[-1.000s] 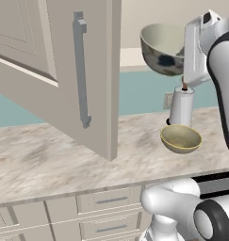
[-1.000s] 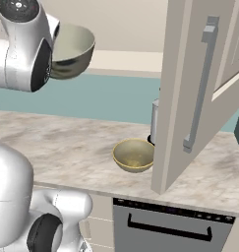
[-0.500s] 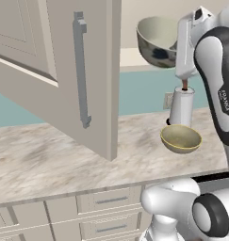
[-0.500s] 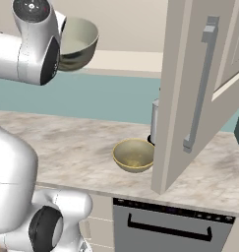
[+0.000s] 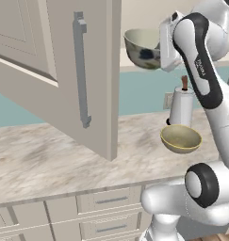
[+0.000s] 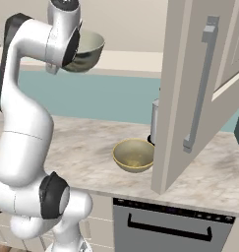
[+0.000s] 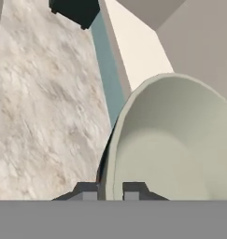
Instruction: Open the cabinet. Pick the bowls from the counter and place them in the cabinet. Then close the cabinet.
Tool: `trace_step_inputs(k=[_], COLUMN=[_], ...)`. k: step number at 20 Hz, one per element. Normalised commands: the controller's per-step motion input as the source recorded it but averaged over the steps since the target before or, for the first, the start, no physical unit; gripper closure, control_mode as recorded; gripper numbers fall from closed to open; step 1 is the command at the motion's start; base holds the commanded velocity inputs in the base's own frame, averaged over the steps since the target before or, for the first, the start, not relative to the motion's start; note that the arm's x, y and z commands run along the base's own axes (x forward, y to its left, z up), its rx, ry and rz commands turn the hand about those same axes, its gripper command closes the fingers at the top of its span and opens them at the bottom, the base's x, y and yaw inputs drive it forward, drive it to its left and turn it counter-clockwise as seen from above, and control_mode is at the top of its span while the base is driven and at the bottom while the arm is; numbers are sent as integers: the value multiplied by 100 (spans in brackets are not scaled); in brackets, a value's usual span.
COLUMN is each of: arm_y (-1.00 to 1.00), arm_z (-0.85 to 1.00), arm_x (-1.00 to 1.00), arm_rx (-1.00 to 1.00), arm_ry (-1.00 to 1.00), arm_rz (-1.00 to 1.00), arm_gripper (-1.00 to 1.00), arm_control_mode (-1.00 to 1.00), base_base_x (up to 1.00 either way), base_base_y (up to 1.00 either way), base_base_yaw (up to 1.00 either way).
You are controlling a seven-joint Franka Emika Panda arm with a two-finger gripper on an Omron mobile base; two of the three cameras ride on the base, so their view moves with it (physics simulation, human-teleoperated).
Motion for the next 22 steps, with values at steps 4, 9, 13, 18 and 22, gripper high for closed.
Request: trace_step_inputs(k=[4,9,13,18,22], arm_y=[3,10,12,4,3], arm_z=[-9,-20,-24,-12,-5], arm_x=[98,93,75,43,42], arm_rx=[-2,-5,-12,-16,-11], arm_ry=[9,2,-3,-8,0], arm_rz=[7,4,0,0,0], arm_gripper=[100,100,100,100,100], arm_control_mode=[-100,-100,-100,-100,-100], base_base_x=[0,0,0,0,0], base_base_y=[0,0,0,0,0], base_base_yaw=[0,0,0,0,0])
